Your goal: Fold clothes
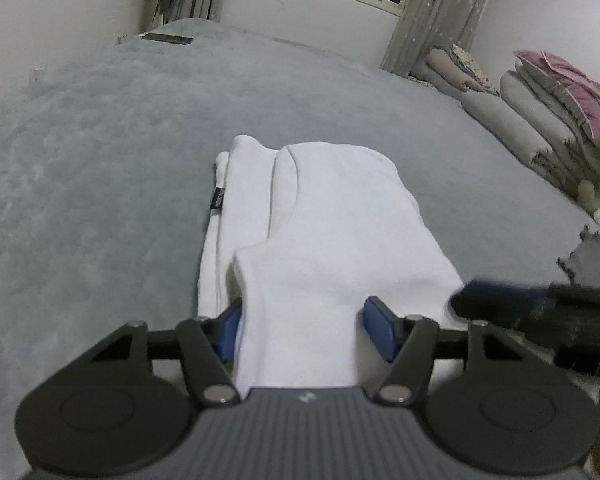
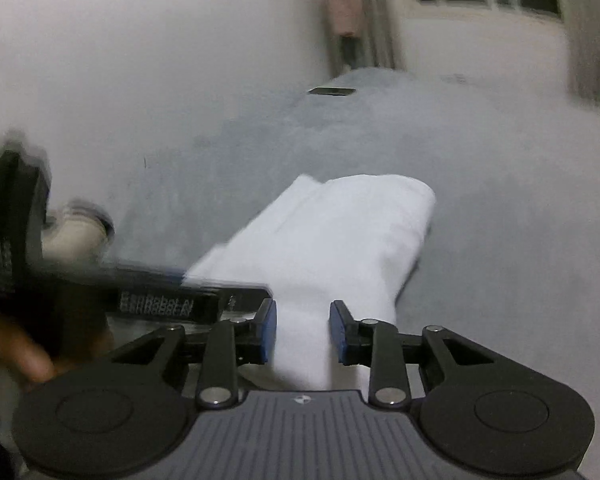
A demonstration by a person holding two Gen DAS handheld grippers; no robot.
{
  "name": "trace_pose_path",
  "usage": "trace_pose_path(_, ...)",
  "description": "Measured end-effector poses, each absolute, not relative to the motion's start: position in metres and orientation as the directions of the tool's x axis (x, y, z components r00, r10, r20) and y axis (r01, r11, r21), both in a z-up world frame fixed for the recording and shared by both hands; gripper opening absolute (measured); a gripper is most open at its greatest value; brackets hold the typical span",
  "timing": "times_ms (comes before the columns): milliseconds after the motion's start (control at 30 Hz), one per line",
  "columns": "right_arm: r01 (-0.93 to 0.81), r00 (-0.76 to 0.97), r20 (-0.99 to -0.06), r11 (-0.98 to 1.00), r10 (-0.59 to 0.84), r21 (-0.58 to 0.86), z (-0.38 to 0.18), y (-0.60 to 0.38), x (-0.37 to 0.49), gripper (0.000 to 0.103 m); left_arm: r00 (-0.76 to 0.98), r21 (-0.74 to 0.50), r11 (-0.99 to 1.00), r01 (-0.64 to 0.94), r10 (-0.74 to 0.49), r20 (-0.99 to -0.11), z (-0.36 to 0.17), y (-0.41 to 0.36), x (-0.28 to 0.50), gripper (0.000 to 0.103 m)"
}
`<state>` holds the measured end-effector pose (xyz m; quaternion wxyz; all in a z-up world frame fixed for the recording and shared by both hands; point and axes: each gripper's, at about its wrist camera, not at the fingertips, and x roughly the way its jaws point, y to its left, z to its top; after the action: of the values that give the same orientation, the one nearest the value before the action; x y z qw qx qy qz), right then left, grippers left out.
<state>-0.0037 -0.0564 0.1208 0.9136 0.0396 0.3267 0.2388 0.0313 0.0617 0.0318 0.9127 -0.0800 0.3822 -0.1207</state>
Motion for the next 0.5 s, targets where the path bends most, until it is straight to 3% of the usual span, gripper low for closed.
trace_pose_path(167,-0.22,0.671,-0.563,0.854,0.483,0.471,0.108,-0.102,0.033,0.03,0.683,-0.196,0.967,0.165,-0.255,-0.685,0.034,0.054,0.027,0.061)
trace_pose_path(300,-0.06,0.655,-0.531,0.739,0.537,0.671,0.081,-0.128,0.077,0.04,0.684,-0.186,0.968,0.166,-0.249,-0.685,0.033,0.053,0.025,0.061)
trace_pose_path(433,-0.043,0.65,-0.499,0.683,0.574,0.729,0.068,-0.13,0.113,0.057,0.682,-0.185,0.969,0.166,-0.248,-0.688,0.032,0.054,0.029,0.061)
trace_pose_path(500,-0.056,0.636,-0.492,0.672,0.594,0.738,0.063,-0.124,0.13,0.057,0.676,-0.191,0.967,0.166,-0.253,-0.692,0.032,0.055,0.032,0.061)
